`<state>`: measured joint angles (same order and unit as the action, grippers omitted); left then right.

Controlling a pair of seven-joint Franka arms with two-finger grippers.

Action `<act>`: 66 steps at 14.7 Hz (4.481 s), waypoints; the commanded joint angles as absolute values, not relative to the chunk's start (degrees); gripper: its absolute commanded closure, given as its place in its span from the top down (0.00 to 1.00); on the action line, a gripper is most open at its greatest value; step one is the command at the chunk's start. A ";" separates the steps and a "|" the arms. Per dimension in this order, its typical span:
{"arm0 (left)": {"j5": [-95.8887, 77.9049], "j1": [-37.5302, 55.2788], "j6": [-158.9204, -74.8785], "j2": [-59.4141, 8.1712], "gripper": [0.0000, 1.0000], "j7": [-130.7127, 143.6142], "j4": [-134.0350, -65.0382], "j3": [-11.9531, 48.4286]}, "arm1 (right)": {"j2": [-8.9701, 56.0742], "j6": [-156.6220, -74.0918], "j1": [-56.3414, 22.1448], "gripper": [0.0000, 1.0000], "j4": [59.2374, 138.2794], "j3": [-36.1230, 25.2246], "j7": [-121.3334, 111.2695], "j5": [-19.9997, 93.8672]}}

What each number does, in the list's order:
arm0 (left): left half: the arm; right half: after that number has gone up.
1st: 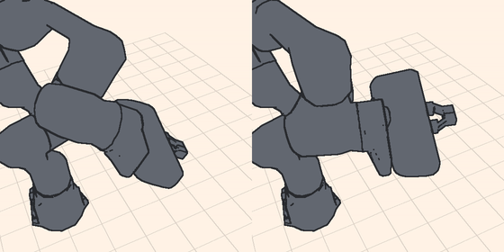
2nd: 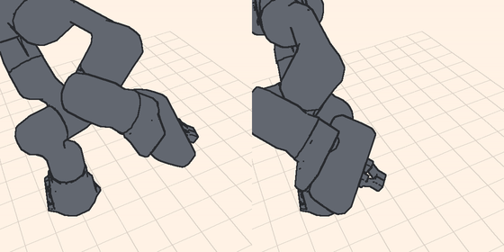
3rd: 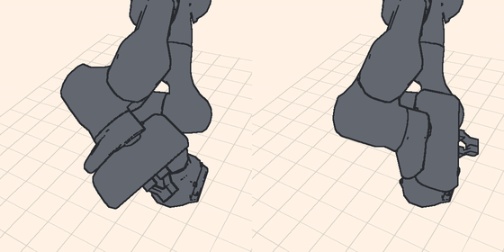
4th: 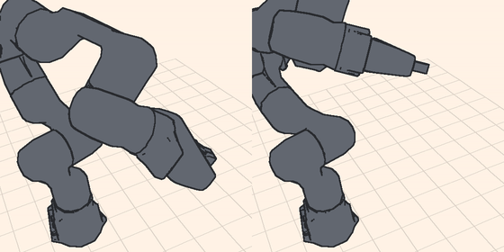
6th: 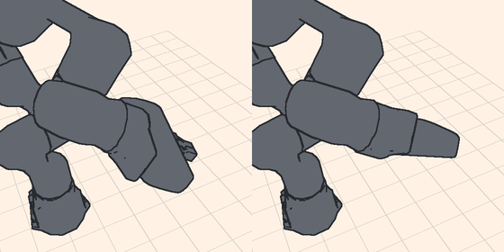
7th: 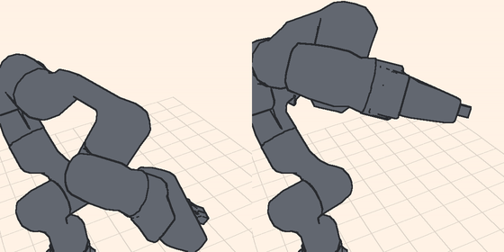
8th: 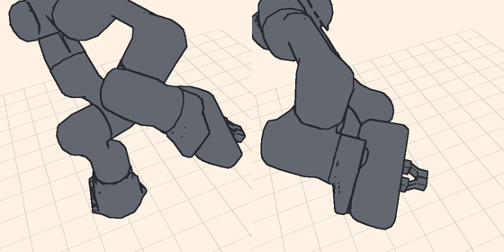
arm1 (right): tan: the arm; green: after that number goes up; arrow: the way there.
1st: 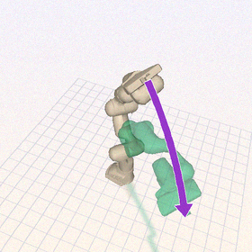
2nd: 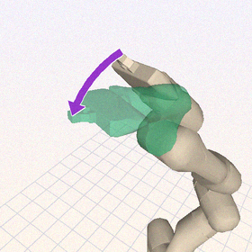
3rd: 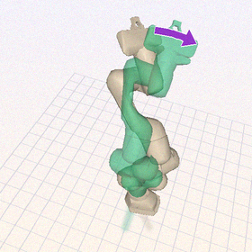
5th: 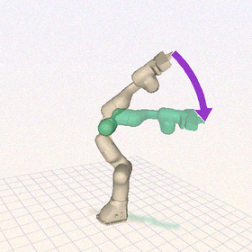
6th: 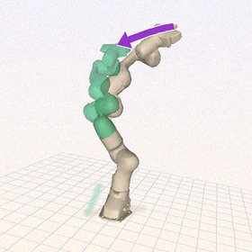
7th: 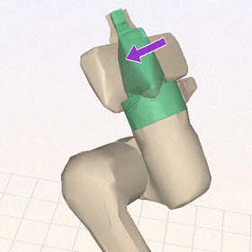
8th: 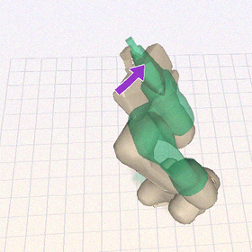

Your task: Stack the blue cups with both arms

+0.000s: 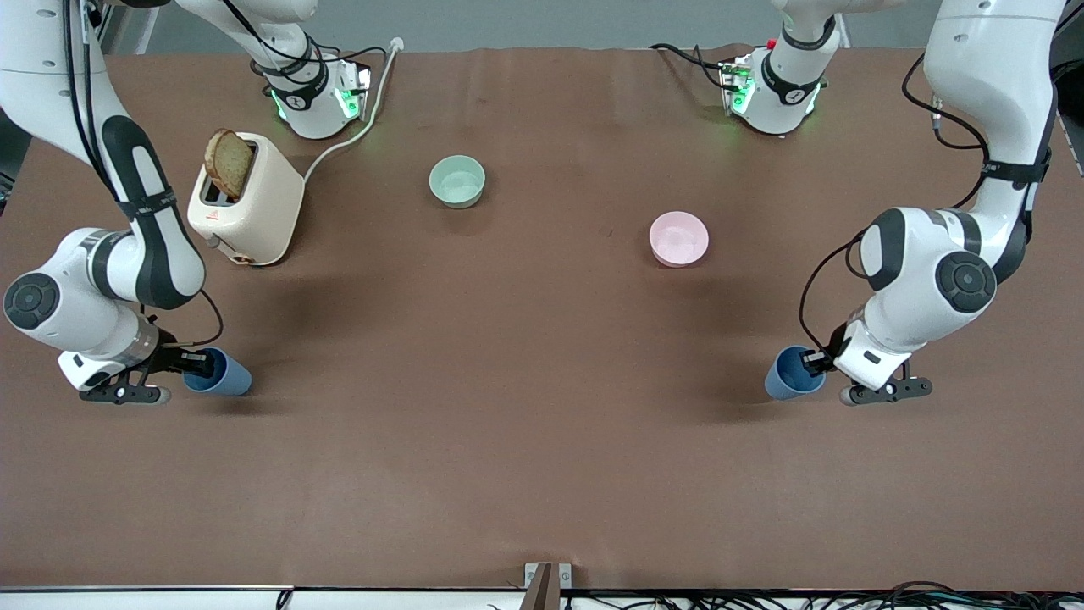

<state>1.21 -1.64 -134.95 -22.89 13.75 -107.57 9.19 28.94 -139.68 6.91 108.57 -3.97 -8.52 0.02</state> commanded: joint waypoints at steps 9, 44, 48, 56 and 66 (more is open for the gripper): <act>3.07 25.28 -130.52 -34.69 0.00 49.45 -88.53 14.86 | 26.29 -120.97 6.86 0.01 97.31 -3.52 -7.48 0.44; 3.79 -4.39 -96.34 -6.61 1.00 11.09 -80.51 13.62 | 31.10 -113.81 -25.57 0.01 83.67 19.16 71.54 -11.07; 1.41 -5.80 -87.91 -2.12 1.00 8.18 -80.68 13.27 | 32.87 -116.10 -25.93 0.01 83.58 19.16 71.54 -11.25; 0.70 -3.87 -86.75 6.85 1.00 3.78 -91.93 6.77 | 33.75 -117.42 -25.84 0.01 83.67 19.16 71.54 -11.60; 0.79 -3.60 -84.46 6.15 1.00 4.92 -91.05 9.13 | 35.95 -118.74 -26.02 0.02 83.67 19.16 71.54 -13.27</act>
